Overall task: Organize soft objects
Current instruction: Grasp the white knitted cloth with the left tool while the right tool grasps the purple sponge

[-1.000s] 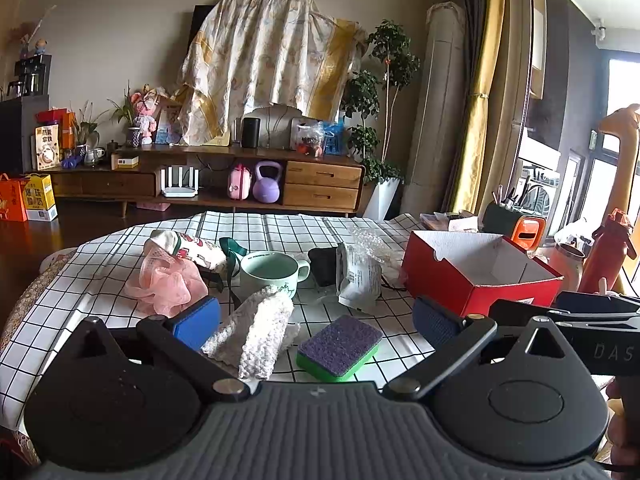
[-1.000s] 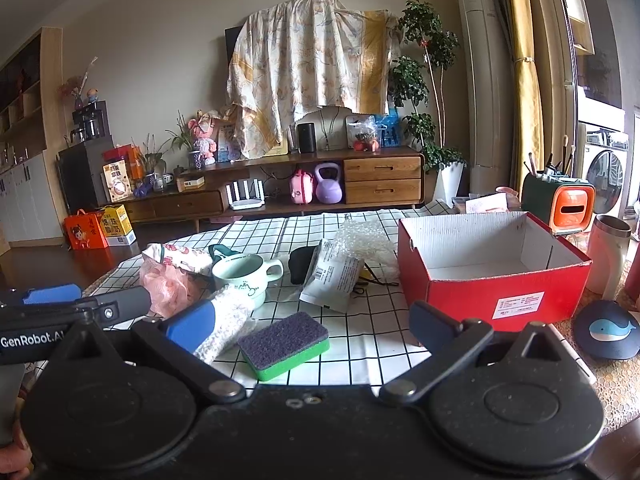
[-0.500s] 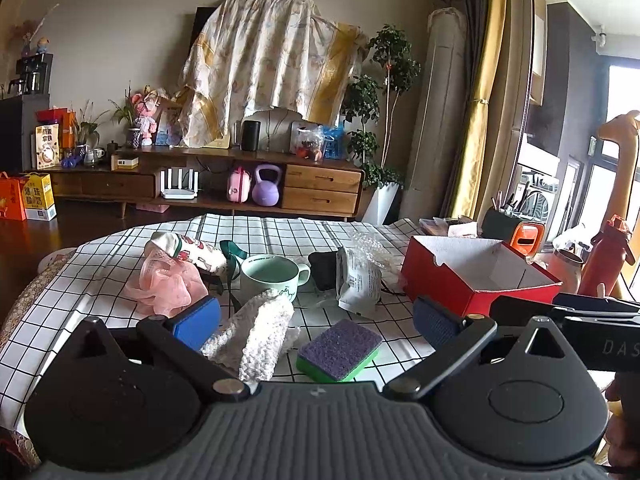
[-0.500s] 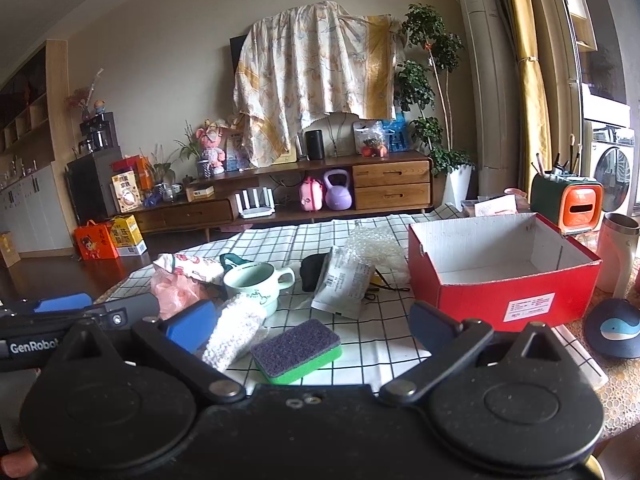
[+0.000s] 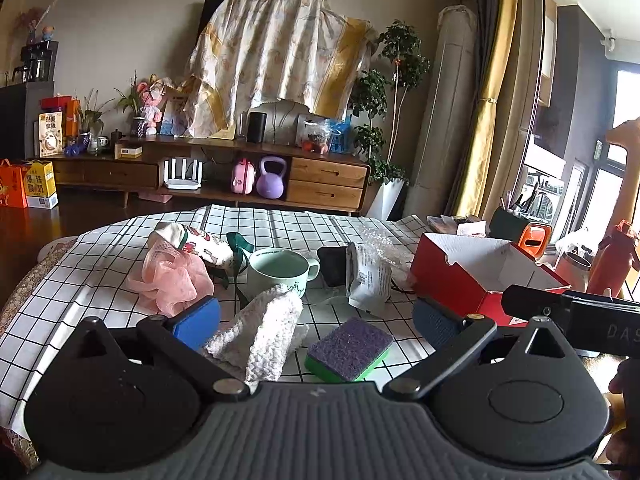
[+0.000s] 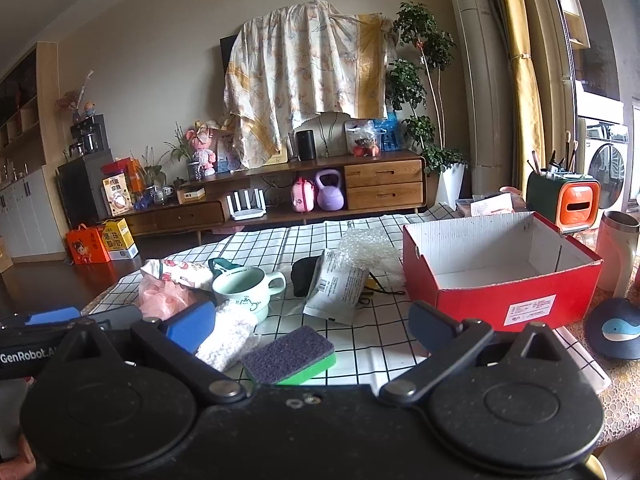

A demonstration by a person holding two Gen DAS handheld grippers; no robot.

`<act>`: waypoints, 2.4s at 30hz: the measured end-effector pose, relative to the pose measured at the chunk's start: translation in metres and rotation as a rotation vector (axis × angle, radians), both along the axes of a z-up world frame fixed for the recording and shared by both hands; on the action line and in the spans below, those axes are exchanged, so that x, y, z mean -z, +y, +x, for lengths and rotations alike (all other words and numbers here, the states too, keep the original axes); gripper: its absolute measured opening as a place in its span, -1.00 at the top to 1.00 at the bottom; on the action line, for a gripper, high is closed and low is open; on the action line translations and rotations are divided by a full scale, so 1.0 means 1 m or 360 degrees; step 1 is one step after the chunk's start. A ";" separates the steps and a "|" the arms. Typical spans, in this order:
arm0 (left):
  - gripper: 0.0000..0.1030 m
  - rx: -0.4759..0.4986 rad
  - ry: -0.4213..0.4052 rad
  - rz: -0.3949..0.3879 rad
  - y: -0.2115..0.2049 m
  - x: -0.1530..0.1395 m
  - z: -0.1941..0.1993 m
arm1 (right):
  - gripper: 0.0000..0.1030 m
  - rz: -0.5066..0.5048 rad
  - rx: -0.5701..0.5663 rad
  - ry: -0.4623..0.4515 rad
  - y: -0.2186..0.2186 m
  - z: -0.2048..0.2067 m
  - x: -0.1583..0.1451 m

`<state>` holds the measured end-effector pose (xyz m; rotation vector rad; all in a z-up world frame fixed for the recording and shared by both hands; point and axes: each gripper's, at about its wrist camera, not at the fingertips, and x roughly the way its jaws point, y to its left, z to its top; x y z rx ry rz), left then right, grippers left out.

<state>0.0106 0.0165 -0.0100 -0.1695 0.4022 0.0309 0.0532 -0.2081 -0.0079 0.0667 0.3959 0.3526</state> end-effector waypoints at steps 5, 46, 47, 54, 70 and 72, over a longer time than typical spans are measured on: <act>-1.00 -0.0002 0.0024 -0.0021 0.008 0.007 0.010 | -1.00 -0.0029 -0.0080 0.0051 0.006 0.016 0.007; -0.83 0.0164 0.0446 0.0266 0.059 0.126 0.170 | -0.85 -0.0240 0.0178 0.0881 0.112 0.199 0.117; -0.76 0.0165 0.0460 0.0261 0.059 0.129 0.172 | -0.85 -0.0259 0.0171 0.0881 0.114 0.199 0.118; -0.50 0.0189 0.0495 0.0243 0.059 0.137 0.171 | -0.90 -0.0315 0.0140 0.0872 0.109 0.190 0.117; 0.62 0.0143 0.0498 0.0204 0.055 0.128 0.156 | -0.66 -0.0224 -0.0070 0.0858 0.072 0.157 0.115; 0.68 0.0130 0.0495 0.0202 0.055 0.125 0.153 | -0.65 -0.0193 -0.0085 0.0852 0.067 0.154 0.114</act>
